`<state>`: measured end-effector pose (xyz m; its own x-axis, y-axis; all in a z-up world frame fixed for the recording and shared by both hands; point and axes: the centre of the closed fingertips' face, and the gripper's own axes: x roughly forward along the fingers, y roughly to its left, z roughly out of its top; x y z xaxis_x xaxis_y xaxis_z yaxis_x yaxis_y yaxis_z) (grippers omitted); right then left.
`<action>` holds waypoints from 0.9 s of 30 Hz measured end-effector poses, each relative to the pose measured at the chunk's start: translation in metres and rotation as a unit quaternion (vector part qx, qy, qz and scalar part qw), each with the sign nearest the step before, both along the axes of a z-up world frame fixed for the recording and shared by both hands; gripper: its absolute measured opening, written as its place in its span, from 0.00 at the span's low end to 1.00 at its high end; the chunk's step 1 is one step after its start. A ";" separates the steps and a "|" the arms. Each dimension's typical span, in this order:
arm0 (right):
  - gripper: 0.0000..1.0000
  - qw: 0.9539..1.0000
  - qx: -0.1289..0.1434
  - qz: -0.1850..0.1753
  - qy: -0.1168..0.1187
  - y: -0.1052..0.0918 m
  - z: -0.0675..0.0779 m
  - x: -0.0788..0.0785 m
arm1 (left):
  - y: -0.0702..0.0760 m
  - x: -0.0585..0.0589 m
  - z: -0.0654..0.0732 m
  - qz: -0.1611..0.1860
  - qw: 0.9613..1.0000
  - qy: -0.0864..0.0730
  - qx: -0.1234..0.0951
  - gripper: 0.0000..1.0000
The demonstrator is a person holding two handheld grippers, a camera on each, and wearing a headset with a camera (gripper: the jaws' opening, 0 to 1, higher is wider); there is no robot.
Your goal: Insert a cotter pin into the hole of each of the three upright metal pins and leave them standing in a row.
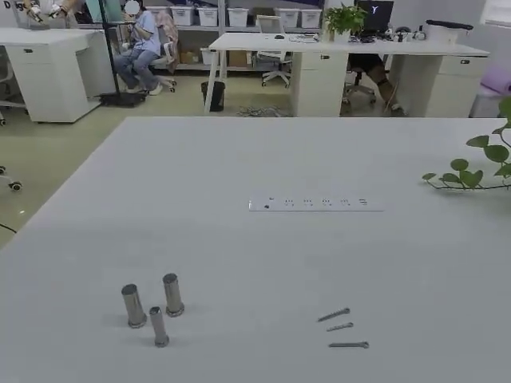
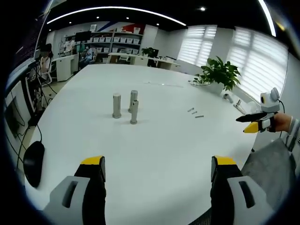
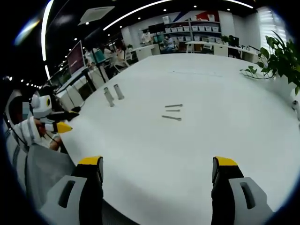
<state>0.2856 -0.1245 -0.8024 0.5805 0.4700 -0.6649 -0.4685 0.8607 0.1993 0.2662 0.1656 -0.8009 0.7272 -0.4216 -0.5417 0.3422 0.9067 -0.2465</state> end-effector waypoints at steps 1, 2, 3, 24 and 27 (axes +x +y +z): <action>0.98 1.000 0.000 0.001 0.000 0.000 0.000 0.000 | 0.000 0.000 0.000 0.000 1.000 0.000 0.000 0.93; 0.98 1.000 -0.002 0.004 0.001 0.000 0.000 0.000 | 0.000 0.000 -0.001 0.000 1.000 0.000 -0.001 0.93; 0.98 1.000 -0.003 0.004 0.002 0.000 -0.001 0.001 | 0.000 0.000 -0.001 0.000 1.000 0.000 -0.001 0.93; 0.98 1.000 -0.009 0.011 0.002 0.002 0.002 0.001 | -0.001 0.000 -0.007 -0.016 1.000 -0.003 -0.005 0.99; 0.98 1.000 -0.011 0.009 0.000 0.001 0.002 0.002 | 0.001 0.001 -0.007 -0.017 1.000 -0.005 -0.004 0.99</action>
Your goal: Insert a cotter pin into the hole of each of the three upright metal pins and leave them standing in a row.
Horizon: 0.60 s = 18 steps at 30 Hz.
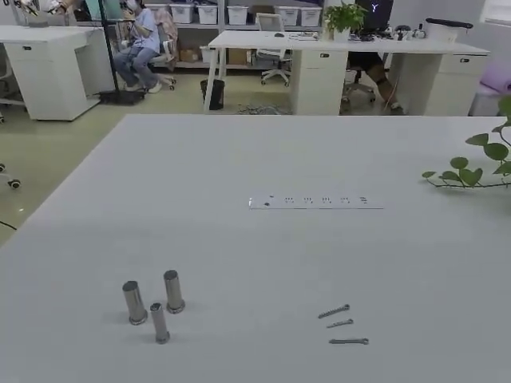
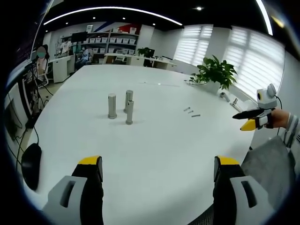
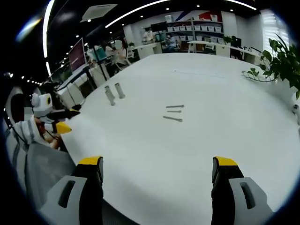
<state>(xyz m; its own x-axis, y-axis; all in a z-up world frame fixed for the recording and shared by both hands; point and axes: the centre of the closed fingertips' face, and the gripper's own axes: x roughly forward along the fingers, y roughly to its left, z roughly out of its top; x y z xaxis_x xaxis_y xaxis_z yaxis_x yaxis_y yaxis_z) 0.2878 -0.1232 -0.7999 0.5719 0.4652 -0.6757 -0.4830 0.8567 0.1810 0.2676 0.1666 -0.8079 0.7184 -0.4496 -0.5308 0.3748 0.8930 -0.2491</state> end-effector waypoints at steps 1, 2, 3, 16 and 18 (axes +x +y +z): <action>0.98 1.000 0.000 0.000 0.000 0.000 0.000 0.000 | 0.000 0.000 0.000 0.001 1.000 0.000 0.001 0.99; 0.98 1.000 0.000 0.000 -0.001 0.000 0.000 0.000 | 0.001 0.001 0.000 0.001 1.000 0.000 0.000 0.99; 0.98 1.000 0.000 -0.001 -0.001 0.000 0.000 0.000 | 0.001 0.001 0.000 0.002 1.000 -0.001 -0.001 0.98; 0.98 1.000 -0.007 -0.004 0.006 -0.002 0.000 -0.002 | 0.004 0.004 0.003 0.003 1.000 -0.002 -0.001 0.96; 0.98 1.000 -0.006 -0.005 0.006 -0.003 0.000 -0.003 | 0.004 0.004 0.004 0.004 1.000 -0.002 0.000 0.96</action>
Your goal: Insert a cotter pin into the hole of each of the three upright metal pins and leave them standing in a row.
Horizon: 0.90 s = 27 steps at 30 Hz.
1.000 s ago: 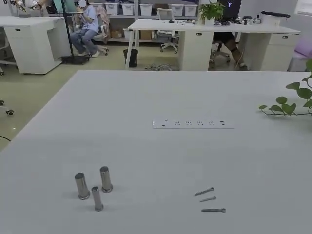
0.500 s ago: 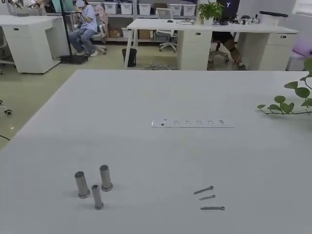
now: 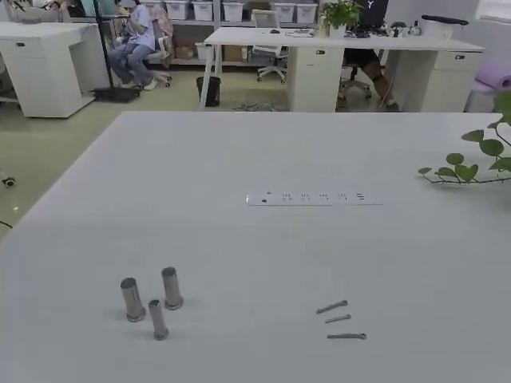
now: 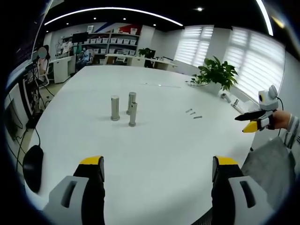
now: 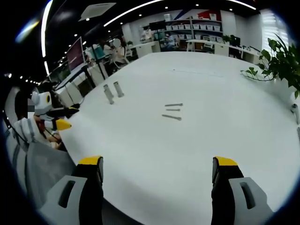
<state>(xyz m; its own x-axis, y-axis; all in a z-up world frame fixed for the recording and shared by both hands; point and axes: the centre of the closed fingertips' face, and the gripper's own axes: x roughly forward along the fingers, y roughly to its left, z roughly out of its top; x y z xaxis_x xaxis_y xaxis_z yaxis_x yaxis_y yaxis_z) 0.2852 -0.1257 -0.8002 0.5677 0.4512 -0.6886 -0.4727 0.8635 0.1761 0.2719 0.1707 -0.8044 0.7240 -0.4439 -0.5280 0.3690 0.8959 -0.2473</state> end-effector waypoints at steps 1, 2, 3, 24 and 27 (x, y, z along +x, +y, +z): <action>0.98 1.000 0.000 0.000 0.000 0.000 0.000 0.000 | 0.000 0.000 0.001 0.001 1.000 -0.001 0.000 0.96; 0.98 1.000 -0.001 0.000 0.000 0.000 0.000 0.000 | 0.000 0.001 0.001 0.001 1.000 -0.001 0.001 0.95; 0.98 1.000 -0.002 0.000 0.000 0.000 0.000 0.000 | 0.000 0.001 0.001 0.002 1.000 -0.002 0.001 0.95; 0.98 1.000 -0.003 0.000 0.009 0.005 -0.004 -0.002 | -0.004 0.033 0.006 -0.020 1.000 -0.020 0.006 0.85; 0.98 1.000 -0.007 0.003 0.012 0.005 -0.006 -0.004 | -0.003 0.039 0.006 -0.024 0.999 -0.021 0.005 0.82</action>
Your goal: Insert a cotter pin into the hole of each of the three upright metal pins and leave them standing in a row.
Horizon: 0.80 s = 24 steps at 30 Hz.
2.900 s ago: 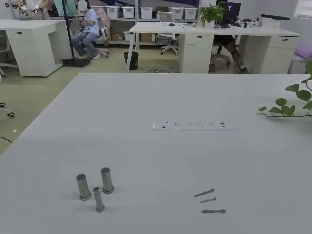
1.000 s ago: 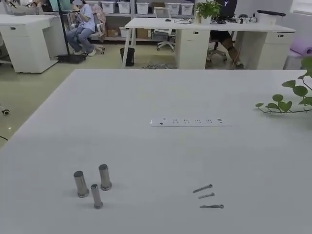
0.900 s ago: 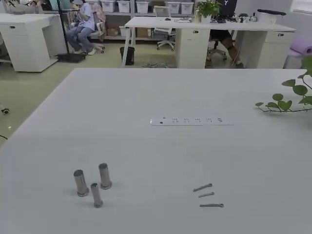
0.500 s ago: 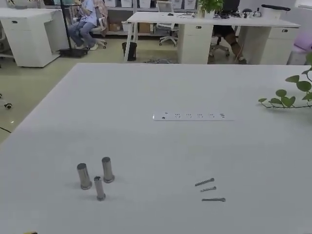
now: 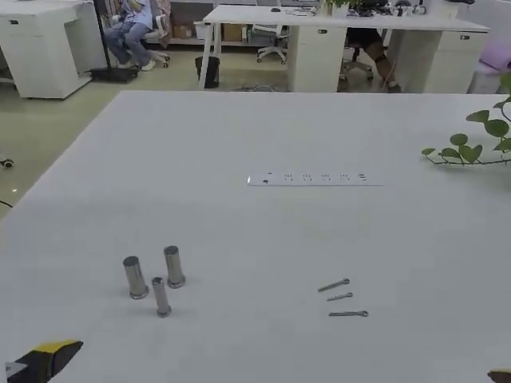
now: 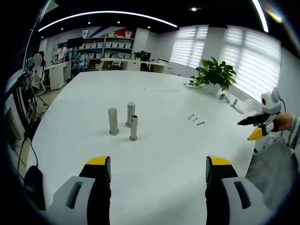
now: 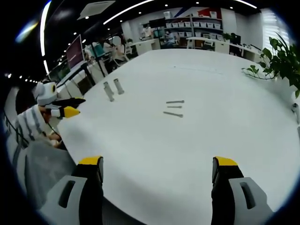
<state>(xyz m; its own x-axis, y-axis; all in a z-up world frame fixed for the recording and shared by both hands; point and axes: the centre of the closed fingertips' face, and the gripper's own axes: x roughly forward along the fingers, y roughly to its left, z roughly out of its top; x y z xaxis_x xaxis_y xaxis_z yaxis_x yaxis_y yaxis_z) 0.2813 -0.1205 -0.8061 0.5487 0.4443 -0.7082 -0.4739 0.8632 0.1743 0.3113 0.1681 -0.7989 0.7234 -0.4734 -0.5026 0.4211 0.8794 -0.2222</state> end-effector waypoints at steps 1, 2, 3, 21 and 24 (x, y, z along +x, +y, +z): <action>0.98 1.000 -0.002 0.000 0.001 0.000 -0.001 0.000 | 0.001 0.002 0.000 0.000 1.000 0.000 0.000 0.81; 0.98 1.000 -0.003 0.000 0.001 -0.001 -0.001 0.000 | 0.002 0.004 -0.001 0.001 1.000 0.001 -0.001 0.80; 0.98 1.000 -0.003 -0.001 0.001 -0.001 -0.001 0.000 | 0.002 0.006 -0.001 0.000 1.000 0.001 0.000 0.80; 0.98 1.000 0.012 -0.012 0.005 0.005 -0.003 0.002 | 0.004 0.040 -0.002 0.027 0.999 -0.005 -0.017 0.63; 0.98 1.000 0.012 -0.015 0.005 0.004 -0.003 0.002 | 0.001 0.047 -0.005 0.027 0.999 0.004 -0.032 0.60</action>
<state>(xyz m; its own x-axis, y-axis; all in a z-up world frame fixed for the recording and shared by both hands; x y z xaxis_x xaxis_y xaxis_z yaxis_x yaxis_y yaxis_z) 0.2838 -0.1168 -0.8088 0.5545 0.4453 -0.7030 -0.4467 0.8720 0.2000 0.3582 0.1688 -0.8038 0.7445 -0.4658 -0.4782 0.3717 0.8843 -0.2826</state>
